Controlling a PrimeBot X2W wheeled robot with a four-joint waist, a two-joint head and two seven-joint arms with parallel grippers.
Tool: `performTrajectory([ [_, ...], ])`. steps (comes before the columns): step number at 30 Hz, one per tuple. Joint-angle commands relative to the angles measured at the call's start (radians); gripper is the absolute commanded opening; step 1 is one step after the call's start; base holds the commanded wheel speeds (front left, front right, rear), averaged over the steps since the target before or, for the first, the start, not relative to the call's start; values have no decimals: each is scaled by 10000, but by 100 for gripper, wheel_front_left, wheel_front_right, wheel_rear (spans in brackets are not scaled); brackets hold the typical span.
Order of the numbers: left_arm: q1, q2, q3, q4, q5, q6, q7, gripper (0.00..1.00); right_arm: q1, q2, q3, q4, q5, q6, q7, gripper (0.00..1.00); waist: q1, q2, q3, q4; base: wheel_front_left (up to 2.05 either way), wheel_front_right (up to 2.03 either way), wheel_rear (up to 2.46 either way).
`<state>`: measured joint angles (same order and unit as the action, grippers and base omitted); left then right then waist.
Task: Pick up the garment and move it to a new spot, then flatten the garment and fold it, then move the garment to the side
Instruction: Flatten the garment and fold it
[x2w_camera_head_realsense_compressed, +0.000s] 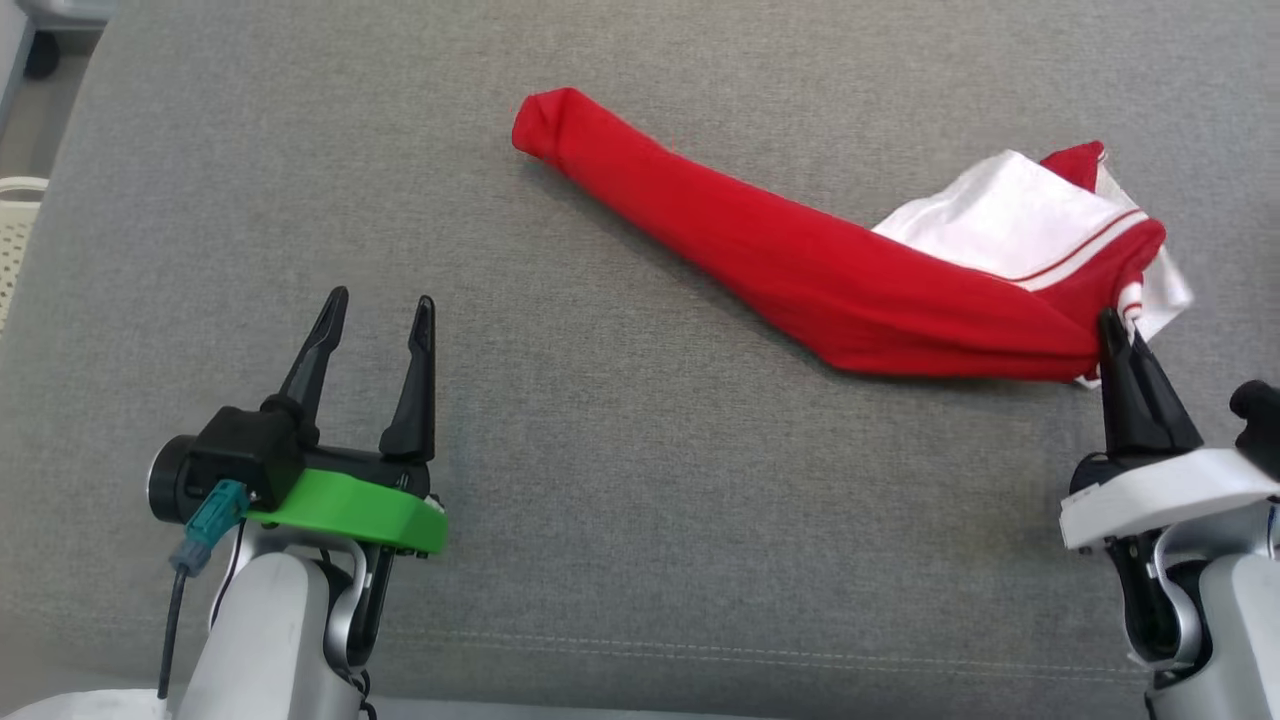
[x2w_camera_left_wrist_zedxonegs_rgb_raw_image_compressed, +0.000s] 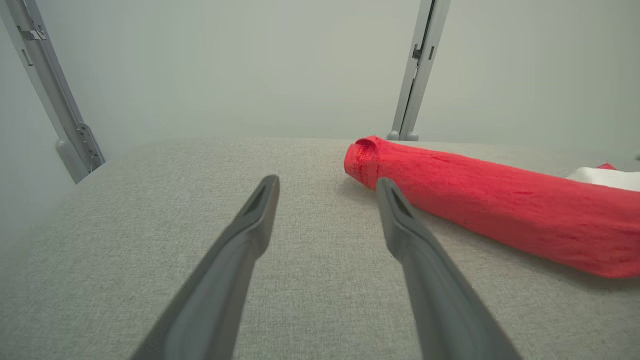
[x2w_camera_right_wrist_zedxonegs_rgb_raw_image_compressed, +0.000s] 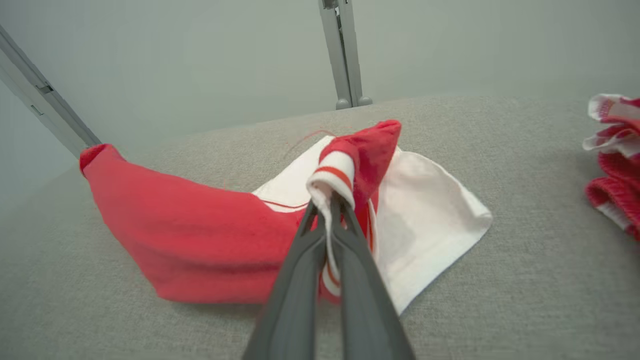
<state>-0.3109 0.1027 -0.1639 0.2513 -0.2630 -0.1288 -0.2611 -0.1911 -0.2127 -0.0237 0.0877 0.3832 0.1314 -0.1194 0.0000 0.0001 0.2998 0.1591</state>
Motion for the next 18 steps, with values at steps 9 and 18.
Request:
performTrajectory([
  [9, 237, 247, 204, 100, 1, 24, -25, 100, 1067, 1080, -402, 986, 617, -15, -441, 0, 0, -1, -138, -750, 0, 0, 0],
  [18, 403, 340, 366, 167, -86, 165, -25, 100, 1502, 1461, 88, 2405, 1231, -16, -971, 49, 0, -1, -334, -1044, 0, 0, 0],
])
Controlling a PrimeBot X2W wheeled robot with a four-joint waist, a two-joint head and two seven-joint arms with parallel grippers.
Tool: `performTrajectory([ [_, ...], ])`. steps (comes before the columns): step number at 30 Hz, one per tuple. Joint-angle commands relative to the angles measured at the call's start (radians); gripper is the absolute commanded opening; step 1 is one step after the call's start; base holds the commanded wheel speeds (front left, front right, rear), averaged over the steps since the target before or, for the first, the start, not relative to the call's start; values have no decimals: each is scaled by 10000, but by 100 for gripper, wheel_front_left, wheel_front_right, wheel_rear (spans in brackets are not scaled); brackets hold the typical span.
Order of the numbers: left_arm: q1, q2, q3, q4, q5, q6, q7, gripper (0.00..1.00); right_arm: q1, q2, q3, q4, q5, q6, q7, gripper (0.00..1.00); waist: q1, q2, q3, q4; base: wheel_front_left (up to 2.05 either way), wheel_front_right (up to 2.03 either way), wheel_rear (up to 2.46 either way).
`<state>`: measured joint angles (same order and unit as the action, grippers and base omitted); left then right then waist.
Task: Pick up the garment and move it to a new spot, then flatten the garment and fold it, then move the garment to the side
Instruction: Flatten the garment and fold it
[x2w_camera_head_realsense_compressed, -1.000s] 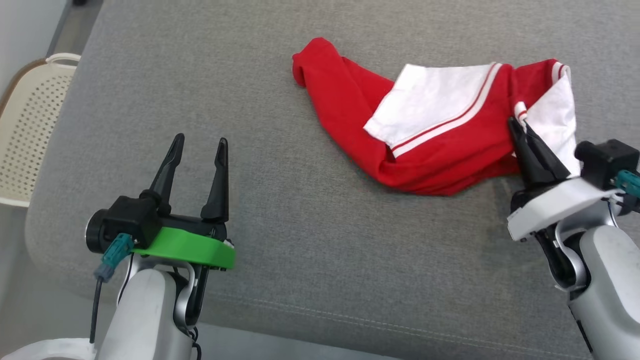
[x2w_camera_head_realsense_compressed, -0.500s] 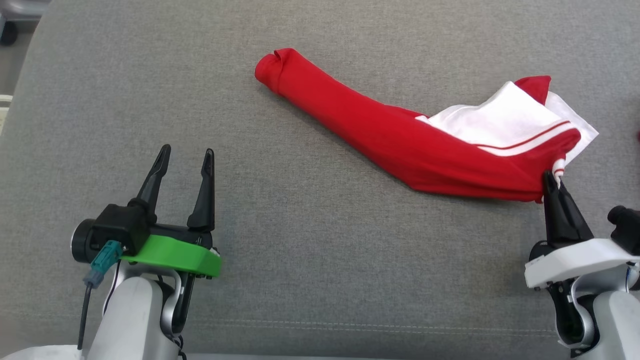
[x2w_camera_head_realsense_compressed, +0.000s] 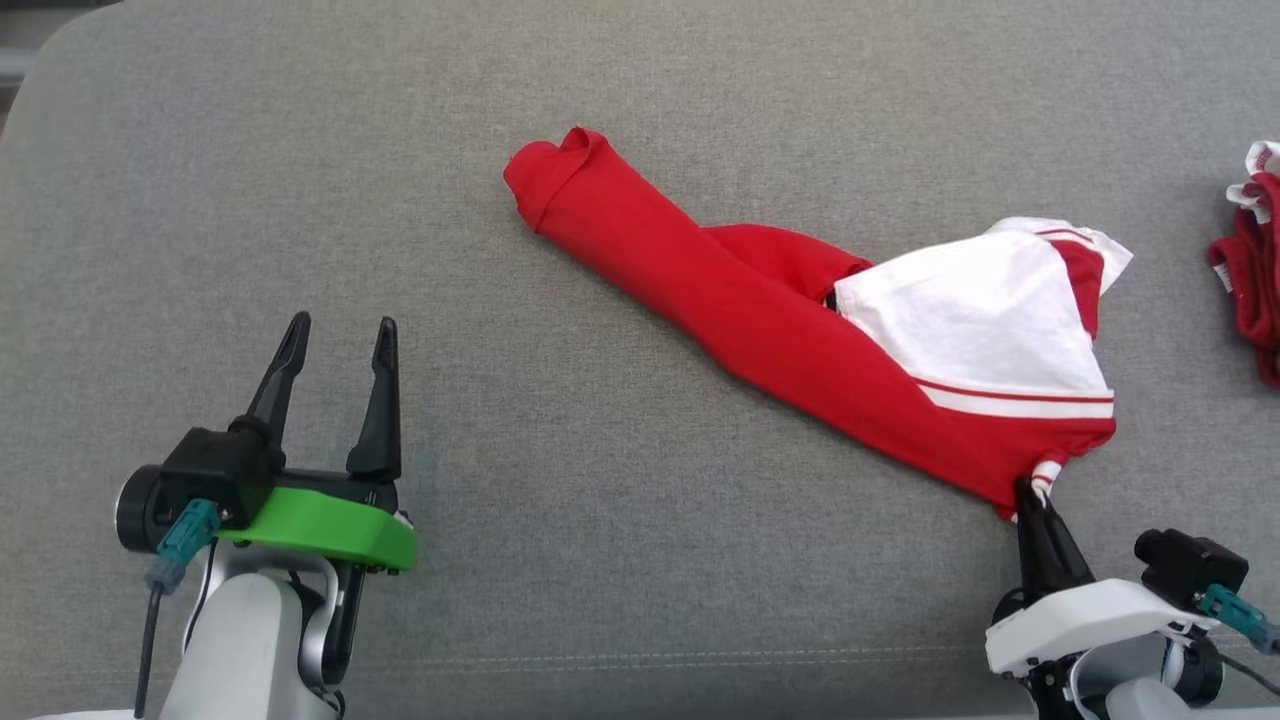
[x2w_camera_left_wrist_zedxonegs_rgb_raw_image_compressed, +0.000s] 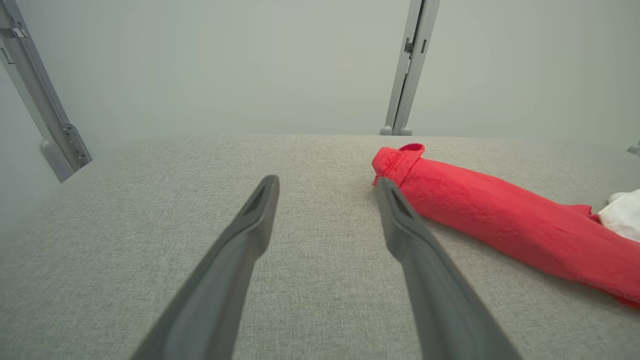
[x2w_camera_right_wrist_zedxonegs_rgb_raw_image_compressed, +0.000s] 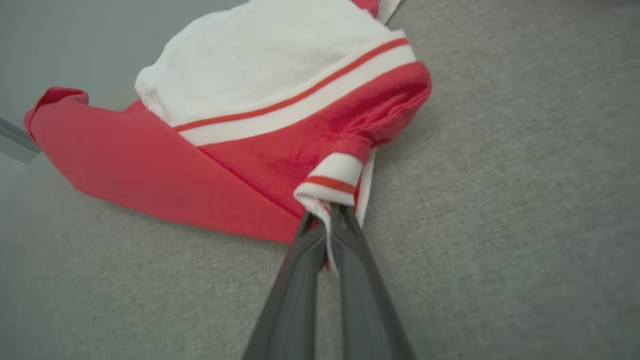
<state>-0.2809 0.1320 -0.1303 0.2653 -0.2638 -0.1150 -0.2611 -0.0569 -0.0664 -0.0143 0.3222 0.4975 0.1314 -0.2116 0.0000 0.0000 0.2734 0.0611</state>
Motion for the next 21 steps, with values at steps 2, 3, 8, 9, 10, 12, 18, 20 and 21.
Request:
performTrajectory([
  [2, 169, 66, 76, 59, -111, 90, -27, 100, 196, 42, 81, 268, 126, -16, -138, 100, 0, 0, -172, -125, 0, 0, 0],
  [3, 234, 81, 102, 67, -119, 121, -25, 100, 218, 52, 98, 331, 114, -15, -194, 100, 0, 0, -219, -159, 0, 0, 0],
  [8, 395, 164, 219, 4, -148, 297, -24, 100, 293, 67, -2, -207, -532, -13, -426, 100, 0, 0, -473, -300, 0, 0, 0],
  [9, 407, 193, 240, -49, -120, 337, -24, 100, 288, 57, -61, -420, -725, -13, -466, 100, 0, 0, -518, -328, 0, 0, 0],
  [10, 454, 211, 249, -84, -112, 367, -23, 100, 270, 60, -132, -662, -878, -13, -479, 100, 0, 0, -565, -356, 0, 0, 0],
  [12, 482, 262, 284, -180, -71, 458, -17, 100, 189, -47, -236, -1146, -1399, -13, -491, 100, 0, 0, -644, -404, 0, 0, 0],
  [18, 552, 333, 284, -426, 48, 675, 13, 100, -85, -240, -289, -2118, -2255, -10, -363, 100, 0, 0, -893, -468, 0, 0, 0],
  [20, 634, 376, 258, -519, 150, 758, 23, 100, -146, -336, -309, -2378, -2564, -10, -142, 100, 0, 0, -1018, -479, 0, 0, 0],
  [21, 675, 398, 250, -566, 188, 828, 35, 100, -188, -360, -277, -2520, -2675, -10, -65, 100, 0, 0, -1074, -480, 0, 0, 0],
])
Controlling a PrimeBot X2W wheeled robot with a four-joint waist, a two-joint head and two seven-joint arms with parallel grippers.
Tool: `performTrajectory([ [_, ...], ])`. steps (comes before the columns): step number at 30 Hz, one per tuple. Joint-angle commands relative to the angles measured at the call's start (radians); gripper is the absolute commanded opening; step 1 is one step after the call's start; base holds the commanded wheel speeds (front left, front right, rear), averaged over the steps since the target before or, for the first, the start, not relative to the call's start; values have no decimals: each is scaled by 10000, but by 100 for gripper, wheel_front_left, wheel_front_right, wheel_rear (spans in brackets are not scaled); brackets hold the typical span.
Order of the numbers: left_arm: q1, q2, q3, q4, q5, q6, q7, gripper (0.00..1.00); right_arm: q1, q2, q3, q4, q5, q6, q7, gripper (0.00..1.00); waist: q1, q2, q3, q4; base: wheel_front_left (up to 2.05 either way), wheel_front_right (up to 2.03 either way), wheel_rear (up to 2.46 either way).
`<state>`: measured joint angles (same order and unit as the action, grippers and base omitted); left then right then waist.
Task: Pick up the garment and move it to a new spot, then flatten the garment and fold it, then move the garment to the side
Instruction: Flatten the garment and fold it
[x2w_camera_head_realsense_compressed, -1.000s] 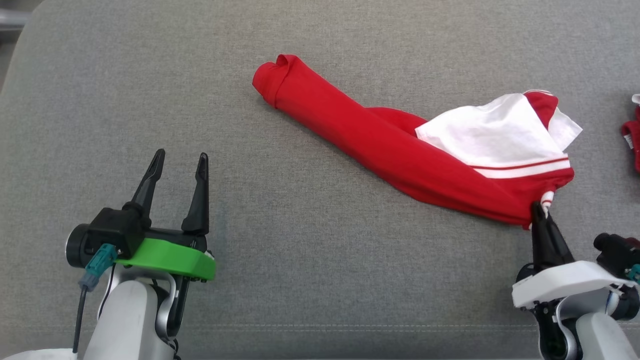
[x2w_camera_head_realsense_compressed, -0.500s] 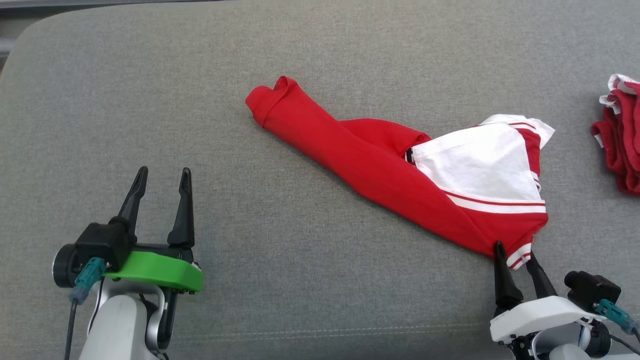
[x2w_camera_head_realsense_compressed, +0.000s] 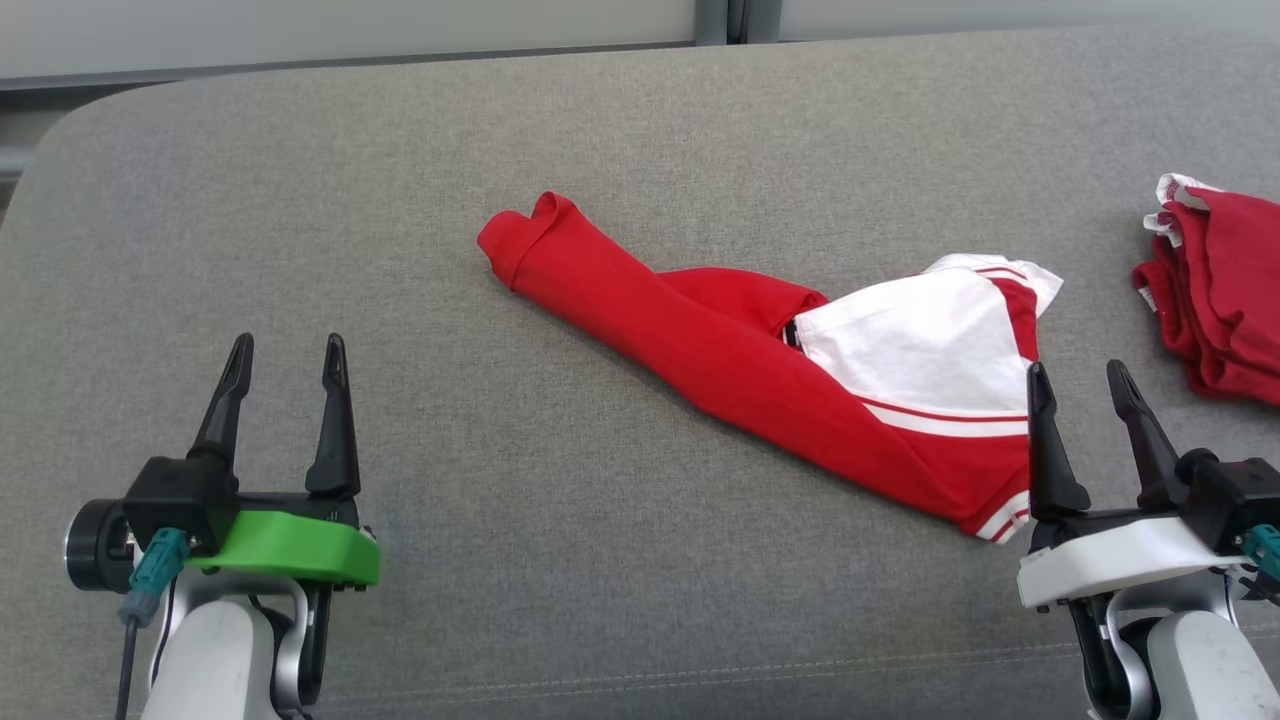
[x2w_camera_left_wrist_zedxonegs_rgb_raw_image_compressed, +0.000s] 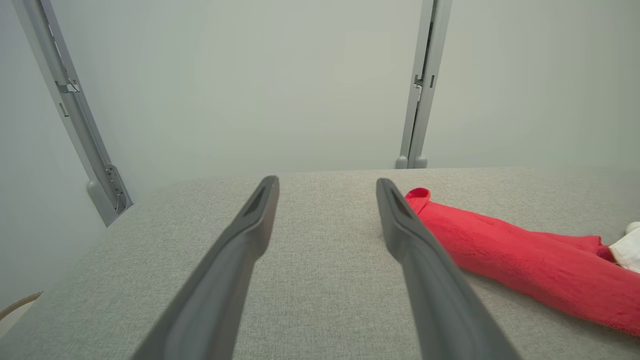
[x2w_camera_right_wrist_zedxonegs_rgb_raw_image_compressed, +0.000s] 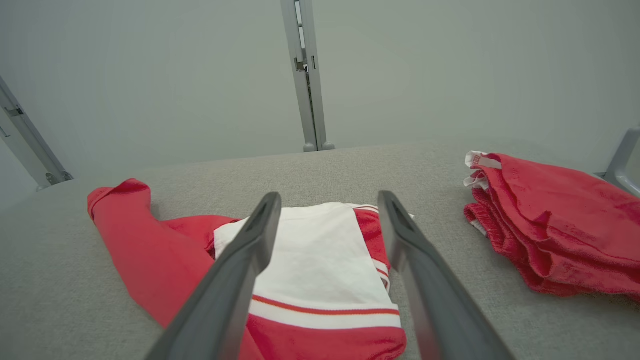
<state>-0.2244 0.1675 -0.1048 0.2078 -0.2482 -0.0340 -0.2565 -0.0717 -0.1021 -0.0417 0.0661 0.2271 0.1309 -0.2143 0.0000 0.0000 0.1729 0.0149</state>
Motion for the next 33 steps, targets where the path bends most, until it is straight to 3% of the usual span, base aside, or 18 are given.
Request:
performTrajectory([
  [1, 161, 32, -33, -30, 42, 41, 27, 100, -67, -40, 31, -90, -118, -4, 57, 100, 0, 0, -153, -8, 0, 0, 0],
  [16, 1404, 205, -87, -601, 114, 529, 315, 100, 1057, 12, 759, -1363, -493, -4, 1064, 100, 0, 0, -1151, 214, 0, 0, 0],
  [33, 2113, 486, -274, -632, 23, 600, 803, 100, 2000, 211, 617, -1913, -513, -4, 1502, 100, 0, 0, -1794, 99, 0, 0, 0],
])
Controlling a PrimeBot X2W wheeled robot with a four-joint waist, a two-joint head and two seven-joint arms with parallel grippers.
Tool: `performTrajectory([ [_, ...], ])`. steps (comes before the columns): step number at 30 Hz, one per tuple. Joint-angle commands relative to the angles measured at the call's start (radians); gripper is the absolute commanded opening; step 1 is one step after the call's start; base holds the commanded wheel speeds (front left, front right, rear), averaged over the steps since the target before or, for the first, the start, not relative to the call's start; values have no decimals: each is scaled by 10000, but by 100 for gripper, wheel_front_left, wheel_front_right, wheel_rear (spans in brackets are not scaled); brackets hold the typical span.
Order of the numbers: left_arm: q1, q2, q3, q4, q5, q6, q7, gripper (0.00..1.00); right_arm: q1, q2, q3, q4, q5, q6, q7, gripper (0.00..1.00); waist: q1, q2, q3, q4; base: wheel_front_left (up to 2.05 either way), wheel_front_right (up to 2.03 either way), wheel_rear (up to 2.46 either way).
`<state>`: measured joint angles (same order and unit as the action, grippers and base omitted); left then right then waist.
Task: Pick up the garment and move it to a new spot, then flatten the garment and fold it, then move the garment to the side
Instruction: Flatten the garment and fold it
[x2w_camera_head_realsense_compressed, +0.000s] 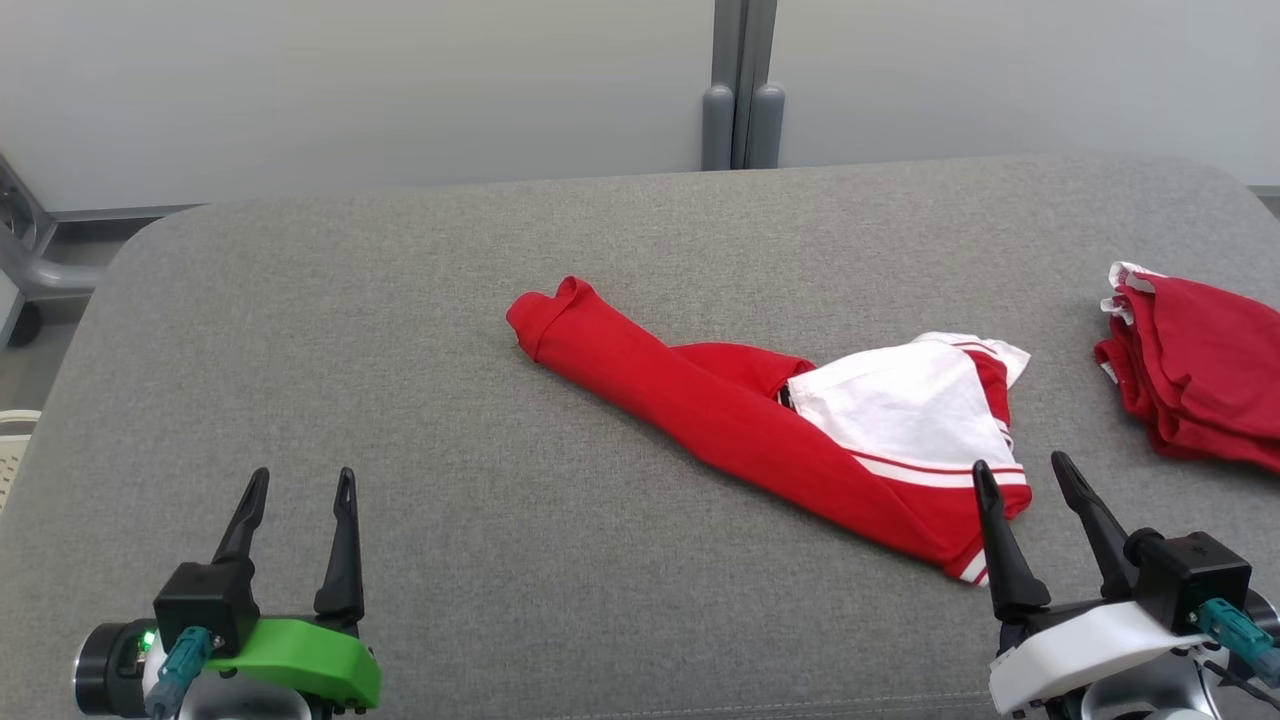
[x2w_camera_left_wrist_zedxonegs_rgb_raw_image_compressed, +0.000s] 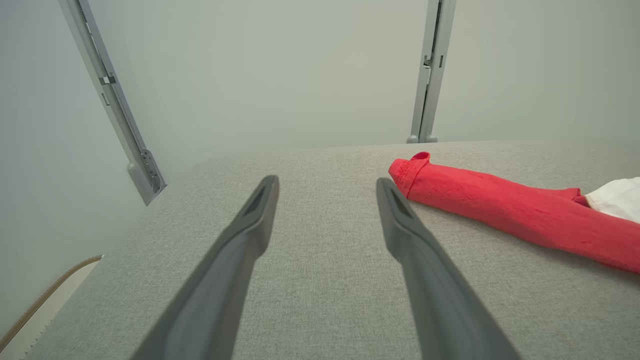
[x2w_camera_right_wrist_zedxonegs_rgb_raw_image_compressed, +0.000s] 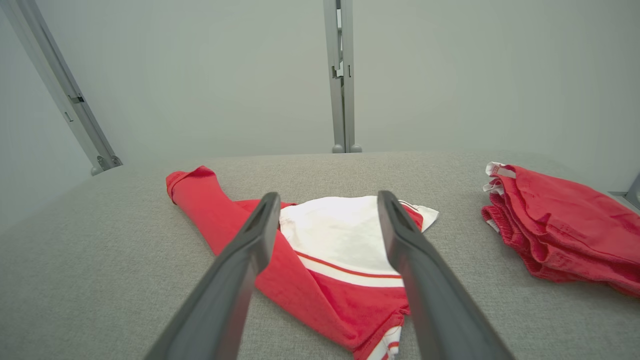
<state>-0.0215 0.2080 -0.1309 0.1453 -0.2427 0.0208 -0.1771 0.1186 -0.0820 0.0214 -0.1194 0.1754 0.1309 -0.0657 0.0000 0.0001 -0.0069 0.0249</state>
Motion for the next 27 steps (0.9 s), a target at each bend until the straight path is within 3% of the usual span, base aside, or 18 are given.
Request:
performTrajectory([
  [1, 77, 82, -26, -3, -39, 59, 31, 100, 105, 12, -15, -76, 6, -4, 18, 100, 0, -1, 5, -1, 0, 0, 0],
  [13, -176, 74, -196, -18, -84, 60, 41, 100, 62, 40, -44, -118, -21, -4, 12, 100, 0, -1, 83, 107, 0, 0, 0],
  [21, -1795, -294, -1324, 588, -55, -764, 1424, 100, -255, 22, 122, -191, -28, -4, 74, 100, 0, -1, 611, -11, 0, 0, 0],
  [27, -4142, -673, -2232, 2321, -243, -1306, 2727, 100, -732, 26, 466, -100, 21, -4, -56, 100, 0, -1, 1433, -846, 0, 0, 0],
])
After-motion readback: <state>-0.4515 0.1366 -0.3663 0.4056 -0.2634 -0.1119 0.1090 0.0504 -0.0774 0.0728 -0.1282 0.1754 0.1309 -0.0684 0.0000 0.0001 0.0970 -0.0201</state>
